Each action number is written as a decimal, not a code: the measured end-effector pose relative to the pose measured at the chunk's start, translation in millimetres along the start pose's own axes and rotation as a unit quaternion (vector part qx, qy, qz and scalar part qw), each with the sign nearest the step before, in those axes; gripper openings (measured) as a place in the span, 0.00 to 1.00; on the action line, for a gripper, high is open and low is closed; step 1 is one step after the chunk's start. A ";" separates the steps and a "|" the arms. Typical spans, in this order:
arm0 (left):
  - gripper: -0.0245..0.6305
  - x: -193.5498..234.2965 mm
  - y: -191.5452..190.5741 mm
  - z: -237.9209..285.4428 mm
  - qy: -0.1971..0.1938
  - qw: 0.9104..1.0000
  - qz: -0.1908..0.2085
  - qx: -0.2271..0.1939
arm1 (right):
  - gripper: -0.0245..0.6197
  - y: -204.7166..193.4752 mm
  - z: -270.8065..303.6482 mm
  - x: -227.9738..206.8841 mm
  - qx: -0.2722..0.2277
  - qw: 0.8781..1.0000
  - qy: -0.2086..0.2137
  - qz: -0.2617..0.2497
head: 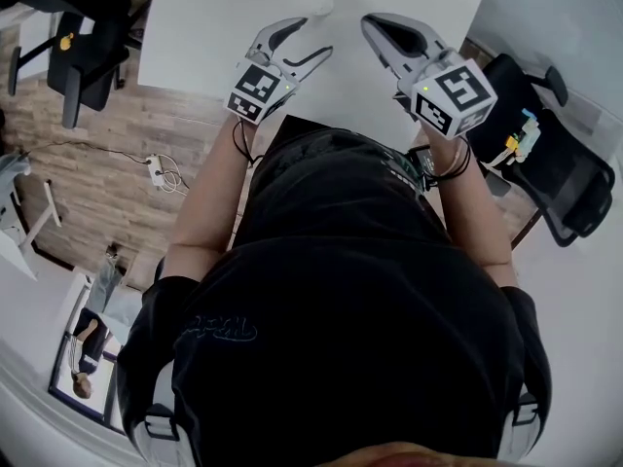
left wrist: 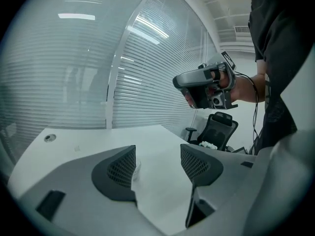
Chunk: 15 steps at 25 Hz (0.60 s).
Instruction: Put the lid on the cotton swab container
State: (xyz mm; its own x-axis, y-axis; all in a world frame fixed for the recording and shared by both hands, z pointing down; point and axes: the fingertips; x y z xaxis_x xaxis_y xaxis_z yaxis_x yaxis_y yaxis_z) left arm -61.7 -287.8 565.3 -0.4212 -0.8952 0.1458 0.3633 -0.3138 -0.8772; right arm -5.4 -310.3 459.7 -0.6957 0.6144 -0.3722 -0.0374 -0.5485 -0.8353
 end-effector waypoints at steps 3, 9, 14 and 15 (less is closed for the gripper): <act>0.50 6.7 -12.0 5.9 -0.003 1.000 -0.003 0.007 | 0.07 0.4 3.1 -2.0 0.002 1.000 -0.005 0.003; 0.53 20.5 -32.8 15.3 -0.006 1.000 -0.003 0.022 | 0.07 -0.2 4.4 -2.8 0.005 1.000 -0.019 0.009; 0.54 30.1 -46.9 26.8 -0.016 0.999 0.006 0.039 | 0.07 -0.8 4.4 -4.9 0.009 0.999 -0.033 0.018; 0.54 31.9 -48.1 29.5 -0.018 0.999 0.007 0.042 | 0.07 -0.9 3.8 -5.5 0.008 0.999 -0.035 0.021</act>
State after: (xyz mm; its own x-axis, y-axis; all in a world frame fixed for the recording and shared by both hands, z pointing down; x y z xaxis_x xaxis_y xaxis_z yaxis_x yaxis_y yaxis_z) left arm -68.1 -310.6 625.6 -0.3851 -0.9103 0.1515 0.4377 -0.3247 -0.8384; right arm -4.4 -315.3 464.0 -0.7457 0.5499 -0.3762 -0.0190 -0.5820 -0.8130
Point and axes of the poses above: the fingertips, and each gripper's own axes: z forward along the fingers, x to its left, y out of its top, and after that the axes turned 4 degrees about z, right-handed
